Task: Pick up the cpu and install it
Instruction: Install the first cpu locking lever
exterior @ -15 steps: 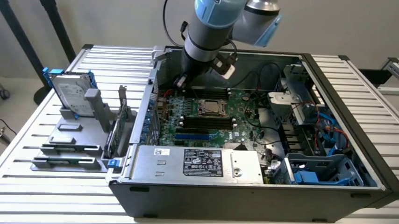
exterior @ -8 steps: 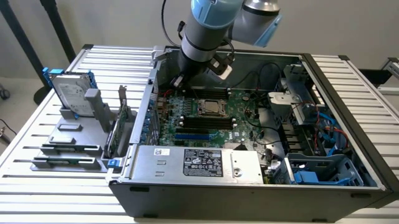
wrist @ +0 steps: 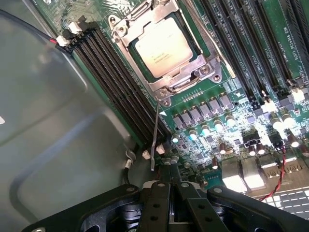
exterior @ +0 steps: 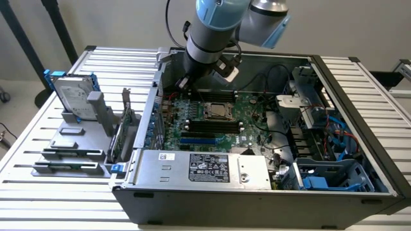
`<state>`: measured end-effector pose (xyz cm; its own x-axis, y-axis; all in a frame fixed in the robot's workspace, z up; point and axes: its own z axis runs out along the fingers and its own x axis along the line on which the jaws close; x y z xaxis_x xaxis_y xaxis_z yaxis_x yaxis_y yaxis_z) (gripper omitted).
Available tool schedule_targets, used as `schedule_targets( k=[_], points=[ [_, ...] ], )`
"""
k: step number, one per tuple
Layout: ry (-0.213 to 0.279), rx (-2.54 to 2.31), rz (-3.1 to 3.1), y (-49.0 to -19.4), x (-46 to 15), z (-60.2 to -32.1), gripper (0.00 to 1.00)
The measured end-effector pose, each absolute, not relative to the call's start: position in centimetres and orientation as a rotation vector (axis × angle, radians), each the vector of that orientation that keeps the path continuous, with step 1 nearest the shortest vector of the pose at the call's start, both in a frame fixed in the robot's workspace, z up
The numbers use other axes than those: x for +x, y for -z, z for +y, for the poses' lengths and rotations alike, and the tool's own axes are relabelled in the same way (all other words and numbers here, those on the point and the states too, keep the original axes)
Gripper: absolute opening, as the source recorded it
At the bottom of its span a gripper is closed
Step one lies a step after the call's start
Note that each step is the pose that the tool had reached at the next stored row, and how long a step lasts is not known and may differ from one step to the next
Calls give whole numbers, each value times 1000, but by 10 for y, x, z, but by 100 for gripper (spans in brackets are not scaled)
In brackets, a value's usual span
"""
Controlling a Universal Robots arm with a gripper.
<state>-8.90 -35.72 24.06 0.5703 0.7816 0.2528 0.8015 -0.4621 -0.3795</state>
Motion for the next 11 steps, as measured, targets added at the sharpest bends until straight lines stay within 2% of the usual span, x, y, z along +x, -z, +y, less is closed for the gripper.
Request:
schedule_targets(
  k=[11],
  points=[
    [65, -2357, -1254, -242, -87, -357, 11]
  ],
)
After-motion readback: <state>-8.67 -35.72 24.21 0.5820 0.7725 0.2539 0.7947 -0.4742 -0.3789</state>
